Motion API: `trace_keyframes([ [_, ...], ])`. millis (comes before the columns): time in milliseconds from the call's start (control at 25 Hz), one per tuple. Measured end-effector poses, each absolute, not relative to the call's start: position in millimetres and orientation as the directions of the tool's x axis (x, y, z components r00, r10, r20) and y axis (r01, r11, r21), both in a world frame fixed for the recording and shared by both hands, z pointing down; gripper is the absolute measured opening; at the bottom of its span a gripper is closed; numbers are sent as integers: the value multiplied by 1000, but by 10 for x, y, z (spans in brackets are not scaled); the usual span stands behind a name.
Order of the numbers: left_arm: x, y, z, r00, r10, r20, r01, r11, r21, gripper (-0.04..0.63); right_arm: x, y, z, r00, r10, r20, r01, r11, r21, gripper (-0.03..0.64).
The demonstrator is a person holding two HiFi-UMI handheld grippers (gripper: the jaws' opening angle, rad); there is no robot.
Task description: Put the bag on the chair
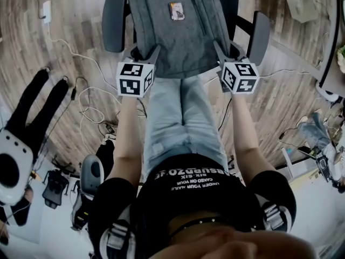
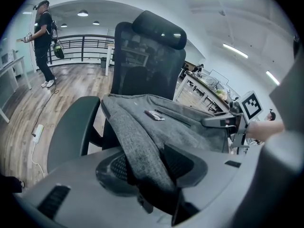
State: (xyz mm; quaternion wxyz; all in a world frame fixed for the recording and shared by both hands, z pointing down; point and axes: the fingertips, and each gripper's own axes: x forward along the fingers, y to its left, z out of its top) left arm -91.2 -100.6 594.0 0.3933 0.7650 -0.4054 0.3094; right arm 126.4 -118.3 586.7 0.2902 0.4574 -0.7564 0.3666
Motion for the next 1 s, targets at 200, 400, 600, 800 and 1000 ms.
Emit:
trace_keyframes([
  [200,-907,-965,6050,482,-366,796,-862,-361,355,169,1265,-1142,5970,-414,-467,782,-903,316,-290,126],
  [400,-942,-993,6129,480,-358,801,-864,-354,359,169,1235,-1173,6024,-411,-465,785,-906,307,-292,126],
  [600,-1001,-1051,6245,473,-345,811,-865,-354,355,169,1180,-1222,6149,-412,-461,786,-905,306,-296,126],
  [800,-1032,-1079,6392,462,-341,819,-871,-350,346,169,1153,-1252,6303,-407,-447,797,-907,299,-296,126],
  [1000,-1033,-1089,6480,452,-336,826,-877,-334,345,169,1158,-1295,6385,-409,-428,806,-905,306,-296,126],
])
